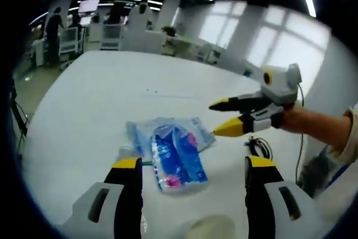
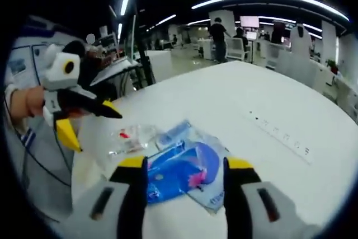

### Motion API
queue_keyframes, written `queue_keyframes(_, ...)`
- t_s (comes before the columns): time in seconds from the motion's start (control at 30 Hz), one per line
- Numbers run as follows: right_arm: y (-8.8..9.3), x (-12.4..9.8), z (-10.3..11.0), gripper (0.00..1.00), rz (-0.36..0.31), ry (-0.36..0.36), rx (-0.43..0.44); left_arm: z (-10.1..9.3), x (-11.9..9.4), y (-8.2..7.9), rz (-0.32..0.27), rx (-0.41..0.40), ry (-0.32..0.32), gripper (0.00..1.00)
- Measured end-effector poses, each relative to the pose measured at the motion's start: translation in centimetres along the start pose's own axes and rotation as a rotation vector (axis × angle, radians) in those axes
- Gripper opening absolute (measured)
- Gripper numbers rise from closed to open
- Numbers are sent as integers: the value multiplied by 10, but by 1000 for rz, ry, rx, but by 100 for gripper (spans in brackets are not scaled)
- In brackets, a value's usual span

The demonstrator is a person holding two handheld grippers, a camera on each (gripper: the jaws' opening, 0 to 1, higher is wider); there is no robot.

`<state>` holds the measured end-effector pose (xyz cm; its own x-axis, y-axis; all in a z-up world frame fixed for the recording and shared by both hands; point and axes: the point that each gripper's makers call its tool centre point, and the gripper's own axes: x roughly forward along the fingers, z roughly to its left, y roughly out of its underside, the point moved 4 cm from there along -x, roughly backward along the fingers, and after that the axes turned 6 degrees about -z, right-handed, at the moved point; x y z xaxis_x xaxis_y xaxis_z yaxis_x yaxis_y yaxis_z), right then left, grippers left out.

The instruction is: Arrange the tabletop items into an orderly group along one side of the table until the central work area is clear of visible clutter.

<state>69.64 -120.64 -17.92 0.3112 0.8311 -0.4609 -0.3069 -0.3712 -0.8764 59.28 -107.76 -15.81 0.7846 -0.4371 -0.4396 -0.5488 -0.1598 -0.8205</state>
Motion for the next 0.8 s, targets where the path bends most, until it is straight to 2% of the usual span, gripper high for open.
queue_keyframes(0.4, 14, 33, -13, 50, 48, -50, -2, 19, 1, 3, -4, -35, -30, 72)
queue_keyframes(0.8, 30, 52, -26, 39, 83, -111, 12, 29, 6, -2, -18, -45, -38, 71)
